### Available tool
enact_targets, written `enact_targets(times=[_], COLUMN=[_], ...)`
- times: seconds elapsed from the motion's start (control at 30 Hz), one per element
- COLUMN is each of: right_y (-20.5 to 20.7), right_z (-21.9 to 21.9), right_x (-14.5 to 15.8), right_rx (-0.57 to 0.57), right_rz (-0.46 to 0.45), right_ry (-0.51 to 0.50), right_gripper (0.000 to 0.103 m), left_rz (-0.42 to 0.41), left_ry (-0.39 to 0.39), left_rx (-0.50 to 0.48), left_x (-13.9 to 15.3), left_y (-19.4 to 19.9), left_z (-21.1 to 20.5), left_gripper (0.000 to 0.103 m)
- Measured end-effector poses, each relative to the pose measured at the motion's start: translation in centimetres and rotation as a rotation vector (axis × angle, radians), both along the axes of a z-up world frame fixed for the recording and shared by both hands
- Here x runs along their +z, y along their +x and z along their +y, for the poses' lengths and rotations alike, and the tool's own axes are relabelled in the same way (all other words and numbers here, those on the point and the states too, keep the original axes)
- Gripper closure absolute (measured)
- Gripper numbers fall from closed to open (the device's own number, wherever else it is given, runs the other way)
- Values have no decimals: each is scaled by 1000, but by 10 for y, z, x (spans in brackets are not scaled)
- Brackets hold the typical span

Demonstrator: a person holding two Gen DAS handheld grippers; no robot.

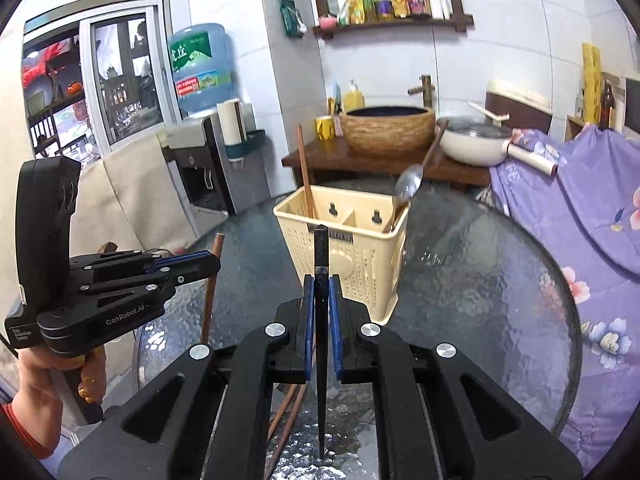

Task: Organize utensils
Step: 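Lift both held chopsticks upright and carry them over the cream holder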

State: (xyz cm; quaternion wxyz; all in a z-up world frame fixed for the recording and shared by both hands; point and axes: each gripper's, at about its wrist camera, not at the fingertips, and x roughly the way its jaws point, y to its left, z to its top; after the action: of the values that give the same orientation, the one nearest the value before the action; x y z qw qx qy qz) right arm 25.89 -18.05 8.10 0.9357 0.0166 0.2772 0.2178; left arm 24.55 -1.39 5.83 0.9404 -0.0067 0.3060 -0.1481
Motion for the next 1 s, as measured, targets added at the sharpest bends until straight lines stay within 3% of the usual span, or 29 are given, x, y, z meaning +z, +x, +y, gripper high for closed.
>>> enact_targets(times=[0.7,0.87,1.0], right_y=[16,29,43], right_z=[5,2,0], right_x=[44,70,109], right_rx=[3,0,-20], right_rz=[-42,-43,-83], right_ry=[24,48,57], right_gripper=[95,95,95], left_rz=[-79,-121,-178], left_ry=[-28,-34,-41], left_rx=[-1,1,12], left_x=[48,82,121], left_y=[6,17,28], left_z=[8,7,4], left_gripper=[97,97,97])
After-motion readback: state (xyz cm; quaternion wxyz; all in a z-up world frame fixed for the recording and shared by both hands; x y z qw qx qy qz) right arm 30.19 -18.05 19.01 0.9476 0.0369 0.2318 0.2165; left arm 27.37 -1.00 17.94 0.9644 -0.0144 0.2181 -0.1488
